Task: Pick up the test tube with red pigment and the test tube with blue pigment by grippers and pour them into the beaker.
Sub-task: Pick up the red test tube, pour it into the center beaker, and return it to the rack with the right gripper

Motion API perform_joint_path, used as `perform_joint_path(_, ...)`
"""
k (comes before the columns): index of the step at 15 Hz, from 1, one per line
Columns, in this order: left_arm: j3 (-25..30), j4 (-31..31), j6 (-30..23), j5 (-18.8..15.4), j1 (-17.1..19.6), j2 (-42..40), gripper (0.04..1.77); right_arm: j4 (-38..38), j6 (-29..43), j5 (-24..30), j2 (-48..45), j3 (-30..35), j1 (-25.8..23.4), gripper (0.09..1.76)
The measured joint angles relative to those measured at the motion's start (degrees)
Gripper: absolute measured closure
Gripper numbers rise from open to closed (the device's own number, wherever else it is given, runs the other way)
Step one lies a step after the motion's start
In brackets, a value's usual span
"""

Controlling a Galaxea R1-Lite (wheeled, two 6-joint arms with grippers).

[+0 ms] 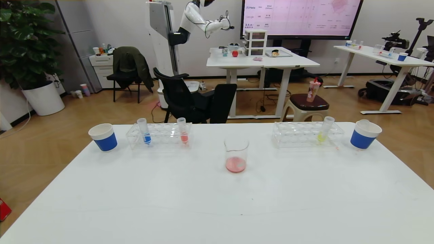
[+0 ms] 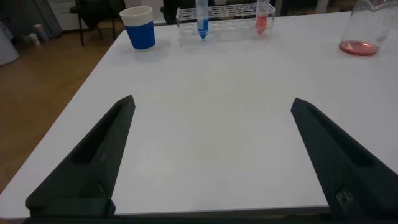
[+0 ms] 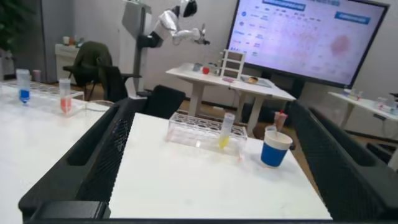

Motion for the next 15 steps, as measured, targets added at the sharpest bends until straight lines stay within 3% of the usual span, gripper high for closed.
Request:
perform_joint_path(2,0.00,0.00,0.04,0.02,0.00,0.00,0.06,2.08,-1.87,-4.00,-2.01,5.18,0.30,0.11)
perform_joint_path(6,0.00,0.02,-0.05,0.00,0.00,0.00,0.06,18.18,-1.76,-7.47,-3.28,7.14,0.45,0.11)
perform_joint_path(15,0.00,0.02,-0.02,0.00,0.00,0.00,0.06,18.29,2.78,-8.77,-3.35,7.39,0.55,0.11)
